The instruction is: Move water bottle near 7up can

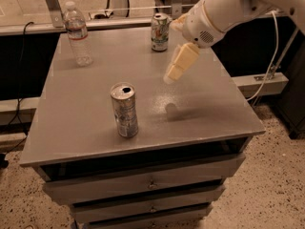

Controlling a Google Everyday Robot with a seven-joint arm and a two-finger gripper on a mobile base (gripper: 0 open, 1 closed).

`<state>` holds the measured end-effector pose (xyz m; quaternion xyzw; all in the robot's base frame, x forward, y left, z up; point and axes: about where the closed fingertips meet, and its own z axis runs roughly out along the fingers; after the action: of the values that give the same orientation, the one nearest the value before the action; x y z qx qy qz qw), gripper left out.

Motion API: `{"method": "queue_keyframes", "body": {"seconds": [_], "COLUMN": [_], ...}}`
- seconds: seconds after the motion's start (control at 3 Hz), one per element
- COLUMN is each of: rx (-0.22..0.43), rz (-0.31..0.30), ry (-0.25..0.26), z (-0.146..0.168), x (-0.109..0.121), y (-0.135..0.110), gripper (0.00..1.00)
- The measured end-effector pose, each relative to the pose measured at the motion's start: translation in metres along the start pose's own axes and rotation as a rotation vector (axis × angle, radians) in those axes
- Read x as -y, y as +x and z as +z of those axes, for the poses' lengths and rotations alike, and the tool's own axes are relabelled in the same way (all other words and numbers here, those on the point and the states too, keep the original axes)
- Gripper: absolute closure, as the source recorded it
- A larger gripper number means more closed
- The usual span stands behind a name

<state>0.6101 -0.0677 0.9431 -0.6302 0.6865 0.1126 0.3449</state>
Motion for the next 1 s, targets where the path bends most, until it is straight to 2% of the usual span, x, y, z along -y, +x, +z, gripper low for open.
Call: {"method": "queue_keyframes", "body": {"seconds": [0.33, 0.67, 1.0], "rx": [0.124, 0.221, 0.314], "rz": [0.011, 0.028, 0.059], "ry": [0.01, 0.031, 0.048], "z": [0.047, 0.098, 0.14], "x": [0.04, 0.072, 0.093], "y": [-0.033, -0.074, -0.117], "gripper": [0.0, 0.0, 0.0]}}
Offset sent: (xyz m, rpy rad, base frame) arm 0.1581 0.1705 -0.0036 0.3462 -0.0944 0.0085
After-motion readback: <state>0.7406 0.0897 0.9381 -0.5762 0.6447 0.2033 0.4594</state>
